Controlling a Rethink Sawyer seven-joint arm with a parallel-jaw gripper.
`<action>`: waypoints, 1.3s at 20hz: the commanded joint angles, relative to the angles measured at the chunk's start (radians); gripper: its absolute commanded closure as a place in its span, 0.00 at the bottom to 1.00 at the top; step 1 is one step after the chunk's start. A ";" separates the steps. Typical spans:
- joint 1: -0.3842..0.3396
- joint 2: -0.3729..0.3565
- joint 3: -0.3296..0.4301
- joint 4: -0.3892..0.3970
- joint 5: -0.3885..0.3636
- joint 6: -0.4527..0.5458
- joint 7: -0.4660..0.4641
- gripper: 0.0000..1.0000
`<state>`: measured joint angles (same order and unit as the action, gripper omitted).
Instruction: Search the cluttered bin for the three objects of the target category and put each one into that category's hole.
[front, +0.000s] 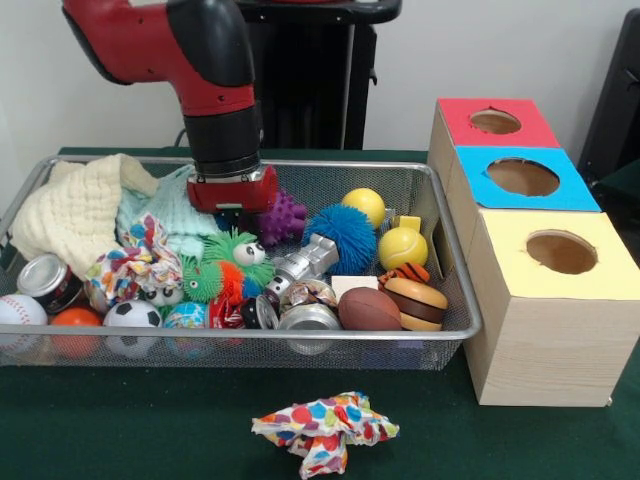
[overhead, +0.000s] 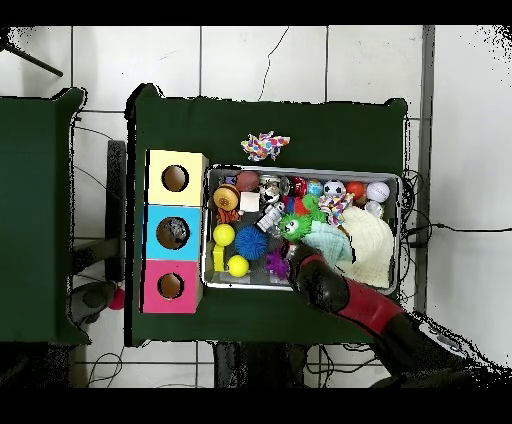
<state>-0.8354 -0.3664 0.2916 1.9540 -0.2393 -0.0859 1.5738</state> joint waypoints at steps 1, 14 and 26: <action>0.006 0.158 0.134 -0.006 0.013 0.149 0.112 0.00; -0.062 0.129 0.207 0.044 0.031 0.176 0.130 0.00; -0.177 0.297 0.357 0.046 0.070 0.206 0.133 0.00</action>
<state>-0.9679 -0.2561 0.5035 2.0163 -0.2315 -0.0086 1.5738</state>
